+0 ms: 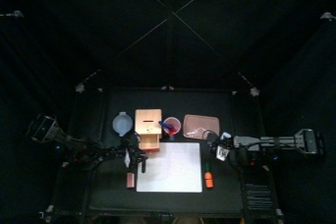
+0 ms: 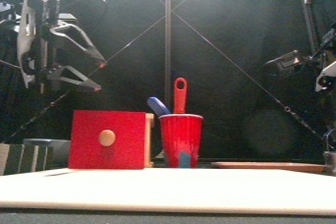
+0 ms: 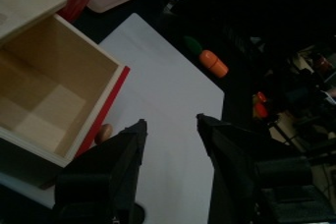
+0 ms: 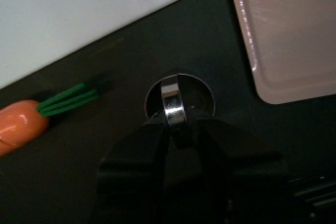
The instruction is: Place cookie cutter on plate
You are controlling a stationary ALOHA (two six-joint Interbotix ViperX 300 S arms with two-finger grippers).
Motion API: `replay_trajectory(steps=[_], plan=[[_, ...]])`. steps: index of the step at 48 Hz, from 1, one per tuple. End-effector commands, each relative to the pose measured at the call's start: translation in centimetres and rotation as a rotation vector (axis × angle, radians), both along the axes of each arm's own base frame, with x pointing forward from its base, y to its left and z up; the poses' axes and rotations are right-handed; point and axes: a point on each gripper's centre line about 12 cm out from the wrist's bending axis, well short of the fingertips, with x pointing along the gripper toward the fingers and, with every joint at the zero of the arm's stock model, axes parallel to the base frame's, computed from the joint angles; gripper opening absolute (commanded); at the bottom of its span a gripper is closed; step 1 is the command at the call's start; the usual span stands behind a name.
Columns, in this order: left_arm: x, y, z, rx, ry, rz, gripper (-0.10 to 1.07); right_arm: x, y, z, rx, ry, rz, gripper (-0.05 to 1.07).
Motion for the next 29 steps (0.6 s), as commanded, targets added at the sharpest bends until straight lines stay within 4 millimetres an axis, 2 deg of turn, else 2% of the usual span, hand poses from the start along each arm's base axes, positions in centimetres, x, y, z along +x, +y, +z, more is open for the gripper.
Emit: replay_trajectory(steps=[1, 7, 15, 22, 29], plan=[[0.3, 0.0, 0.4, 0.001, -0.014, 0.004, 0.83, 1.1, -0.5, 1.7, -0.019, -0.062, -0.005, 0.52], [0.3, 0.2, 0.4, 0.001, -0.015, 0.009, 0.83, 2.6, -1.6, 4.0, -0.081, -0.146, -0.008, 0.52], [0.3, 0.3, 0.4, 0.001, -0.013, 0.013, 0.83, 4.2, -4.6, 6.1, -0.198, -0.285, -0.053, 0.52], [0.4, 0.3, 0.4, 0.001, -0.014, 0.015, 0.83, 4.2, -7.7, 5.9, -0.235, -0.348, -0.169, 0.52], [0.3, 0.4, 0.4, 0.003, -0.014, 0.015, 0.83, 3.0, -9.5, 4.4, -0.234, -0.303, -0.255, 0.53]])
